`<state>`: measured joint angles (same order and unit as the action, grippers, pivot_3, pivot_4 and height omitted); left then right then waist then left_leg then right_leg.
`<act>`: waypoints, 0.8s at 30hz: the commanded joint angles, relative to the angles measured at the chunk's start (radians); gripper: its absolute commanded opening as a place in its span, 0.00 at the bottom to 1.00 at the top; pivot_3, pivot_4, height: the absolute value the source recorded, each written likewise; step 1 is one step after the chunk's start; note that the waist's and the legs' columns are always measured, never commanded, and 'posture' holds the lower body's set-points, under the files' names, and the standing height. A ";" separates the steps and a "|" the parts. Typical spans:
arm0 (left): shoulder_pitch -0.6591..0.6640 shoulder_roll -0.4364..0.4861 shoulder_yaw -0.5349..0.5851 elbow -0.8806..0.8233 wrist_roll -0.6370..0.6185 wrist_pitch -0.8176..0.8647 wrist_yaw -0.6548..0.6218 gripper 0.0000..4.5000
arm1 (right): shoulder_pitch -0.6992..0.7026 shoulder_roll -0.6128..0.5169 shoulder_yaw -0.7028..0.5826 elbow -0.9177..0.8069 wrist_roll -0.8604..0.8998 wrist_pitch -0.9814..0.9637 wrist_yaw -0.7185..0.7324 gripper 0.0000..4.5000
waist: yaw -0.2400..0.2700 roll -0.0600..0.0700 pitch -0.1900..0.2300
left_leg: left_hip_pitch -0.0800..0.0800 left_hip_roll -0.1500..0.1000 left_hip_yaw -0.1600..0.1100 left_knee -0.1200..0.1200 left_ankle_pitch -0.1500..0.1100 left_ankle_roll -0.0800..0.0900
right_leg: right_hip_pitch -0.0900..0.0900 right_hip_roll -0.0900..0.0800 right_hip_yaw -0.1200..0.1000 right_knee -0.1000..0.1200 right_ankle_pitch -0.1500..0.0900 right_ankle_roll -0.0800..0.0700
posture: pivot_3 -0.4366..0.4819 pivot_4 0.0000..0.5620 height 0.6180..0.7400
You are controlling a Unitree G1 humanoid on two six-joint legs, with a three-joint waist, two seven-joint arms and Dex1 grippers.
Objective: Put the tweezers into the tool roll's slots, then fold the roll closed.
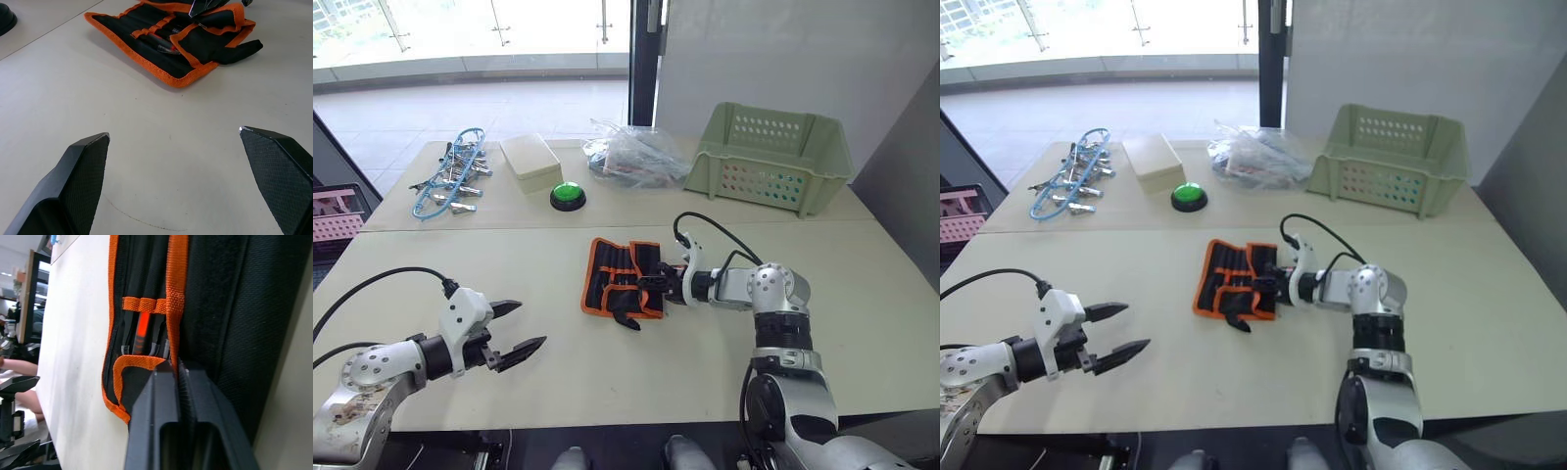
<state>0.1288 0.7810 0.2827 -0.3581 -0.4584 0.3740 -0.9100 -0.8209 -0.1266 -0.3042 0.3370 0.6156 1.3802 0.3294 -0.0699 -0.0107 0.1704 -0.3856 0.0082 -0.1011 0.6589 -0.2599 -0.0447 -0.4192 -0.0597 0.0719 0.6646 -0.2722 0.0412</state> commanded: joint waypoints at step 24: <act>-0.165 -0.100 -0.031 -0.023 -0.224 0.359 0.167 1.00 | 0.259 -0.280 0.509 -0.240 -0.352 -0.975 0.529 0.47 | 0.002 -0.001 0.000 | -0.002 0.001 0.000 0.002 0.000 0.000 | -0.001 0.000 0.000 0.000 0.000 0.000 | 0.48 0.27 1.00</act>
<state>-0.0174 0.6821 0.2383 -0.3624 -0.6298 0.6613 -0.7806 -0.5442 -0.4106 0.1917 0.0932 0.2965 0.4669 0.8619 -0.0684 -0.0117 0.1702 -0.3872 0.0090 -0.1009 0.6608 -0.2596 -0.0452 -0.4202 -0.0596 0.0714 0.6649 -0.2721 0.0411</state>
